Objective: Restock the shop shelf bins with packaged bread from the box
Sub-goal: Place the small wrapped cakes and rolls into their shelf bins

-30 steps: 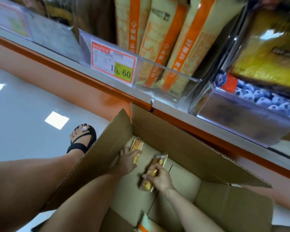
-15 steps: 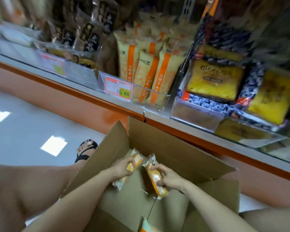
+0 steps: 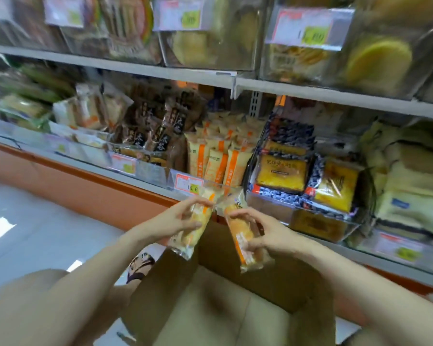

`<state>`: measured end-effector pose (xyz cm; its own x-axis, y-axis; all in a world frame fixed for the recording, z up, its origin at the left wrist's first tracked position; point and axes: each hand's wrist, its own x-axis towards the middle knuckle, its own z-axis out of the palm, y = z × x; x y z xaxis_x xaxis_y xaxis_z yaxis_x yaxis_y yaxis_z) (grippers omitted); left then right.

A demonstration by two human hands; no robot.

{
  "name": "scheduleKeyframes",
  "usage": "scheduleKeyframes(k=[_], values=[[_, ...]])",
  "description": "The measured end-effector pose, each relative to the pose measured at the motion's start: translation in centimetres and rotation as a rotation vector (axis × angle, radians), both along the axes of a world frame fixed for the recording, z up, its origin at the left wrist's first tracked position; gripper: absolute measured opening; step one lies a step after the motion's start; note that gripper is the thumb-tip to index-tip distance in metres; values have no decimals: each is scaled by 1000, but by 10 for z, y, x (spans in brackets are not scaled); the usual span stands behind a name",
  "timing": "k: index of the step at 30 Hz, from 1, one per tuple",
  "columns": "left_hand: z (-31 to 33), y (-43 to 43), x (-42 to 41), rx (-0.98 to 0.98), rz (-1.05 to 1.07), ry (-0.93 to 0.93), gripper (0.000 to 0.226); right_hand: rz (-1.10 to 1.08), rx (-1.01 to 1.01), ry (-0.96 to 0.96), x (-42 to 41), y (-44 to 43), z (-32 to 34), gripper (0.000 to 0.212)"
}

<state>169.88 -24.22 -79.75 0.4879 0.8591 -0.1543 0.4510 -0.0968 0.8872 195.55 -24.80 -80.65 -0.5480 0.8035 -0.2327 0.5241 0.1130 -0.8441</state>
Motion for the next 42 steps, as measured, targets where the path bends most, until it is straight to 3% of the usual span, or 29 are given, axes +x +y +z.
scheduleKeyframes(k=[5,11,19,26,29,33,36,42], values=[[42,29,-6,280,135,-146,41,-83,213,166,-13,17,55,63],[39,85,-5,590,342,-130,47,-225,474,179,-39,61,67,66],[40,113,10,709,530,-97,49,-386,681,67,-60,97,56,54],[22,114,7,602,427,115,34,-211,696,-237,-65,95,44,30],[27,109,2,787,445,139,29,-286,751,-232,-62,92,47,25],[30,105,-2,1040,359,267,30,-306,976,-151,-58,91,55,44],[25,102,-2,934,289,329,41,-223,1017,-212,-58,89,52,46],[22,98,1,769,256,284,56,-219,857,-187,-52,86,48,52]])
